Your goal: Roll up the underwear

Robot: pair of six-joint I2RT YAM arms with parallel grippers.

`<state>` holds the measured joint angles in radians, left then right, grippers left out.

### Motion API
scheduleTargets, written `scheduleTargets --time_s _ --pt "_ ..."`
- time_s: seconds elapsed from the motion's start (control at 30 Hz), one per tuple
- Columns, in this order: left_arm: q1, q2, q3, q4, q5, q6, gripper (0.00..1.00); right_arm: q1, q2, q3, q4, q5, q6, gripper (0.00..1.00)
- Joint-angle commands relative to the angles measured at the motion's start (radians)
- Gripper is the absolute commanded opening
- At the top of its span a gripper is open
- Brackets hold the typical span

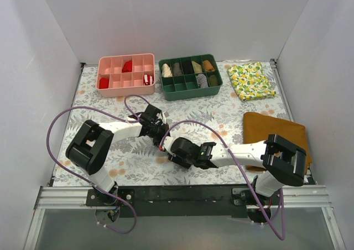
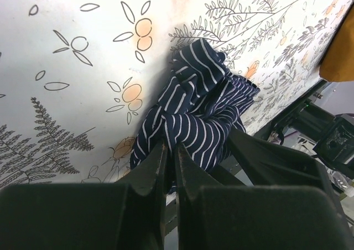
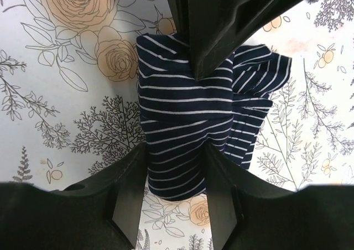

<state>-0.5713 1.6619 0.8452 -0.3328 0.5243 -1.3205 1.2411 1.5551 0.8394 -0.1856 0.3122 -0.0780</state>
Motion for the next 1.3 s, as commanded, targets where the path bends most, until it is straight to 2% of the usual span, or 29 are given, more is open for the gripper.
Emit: scheduleTargets --time_s 0.0,0.1,0.13,0.23,0.33,0.37,0.43,0.5,0.57,0.7,0.77,0.97,1.27 --pt "-0.007 0.024 0.003 -0.061 -0.012 0.040 0.00 0.009 0.019 -0.069 0.006 -0.002 0.030 0.51" --pt "-0.007 0.030 0.011 -0.061 -0.004 0.049 0.00 0.014 0.037 -0.072 0.006 -0.002 0.049 0.51" --pt "-0.007 0.032 0.017 -0.064 -0.001 0.052 0.00 0.014 0.048 -0.071 0.012 -0.001 0.070 0.48" --pt "-0.007 0.027 0.026 -0.069 -0.009 0.053 0.00 0.014 0.069 -0.083 0.029 -0.051 0.119 0.35" --pt "-0.007 0.010 0.022 -0.068 -0.029 0.046 0.00 0.015 0.080 -0.114 0.055 -0.087 0.178 0.16" --pt "-0.007 0.004 0.020 -0.064 -0.036 0.043 0.00 0.014 0.080 -0.131 0.061 -0.097 0.191 0.07" --pt "-0.006 -0.016 0.011 -0.051 -0.047 0.030 0.01 0.014 0.074 -0.148 0.087 -0.120 0.221 0.01" --pt "-0.006 -0.042 0.003 -0.035 -0.067 0.021 0.07 0.012 0.069 -0.170 0.104 -0.146 0.237 0.01" --pt "-0.006 -0.062 0.003 -0.031 -0.089 0.006 0.23 0.012 0.062 -0.184 0.129 -0.185 0.257 0.01" --pt "0.005 -0.120 0.012 -0.019 -0.150 -0.017 0.38 -0.009 0.048 -0.229 0.176 -0.274 0.303 0.01" --pt "0.017 -0.158 0.011 -0.014 -0.179 -0.025 0.50 -0.018 0.034 -0.259 0.215 -0.306 0.331 0.01" --pt "0.062 -0.256 -0.021 0.001 -0.224 -0.040 0.60 -0.106 -0.003 -0.335 0.324 -0.525 0.371 0.01" --pt "0.085 -0.404 -0.147 0.057 -0.207 -0.040 0.64 -0.296 0.069 -0.296 0.353 -0.850 0.389 0.01"
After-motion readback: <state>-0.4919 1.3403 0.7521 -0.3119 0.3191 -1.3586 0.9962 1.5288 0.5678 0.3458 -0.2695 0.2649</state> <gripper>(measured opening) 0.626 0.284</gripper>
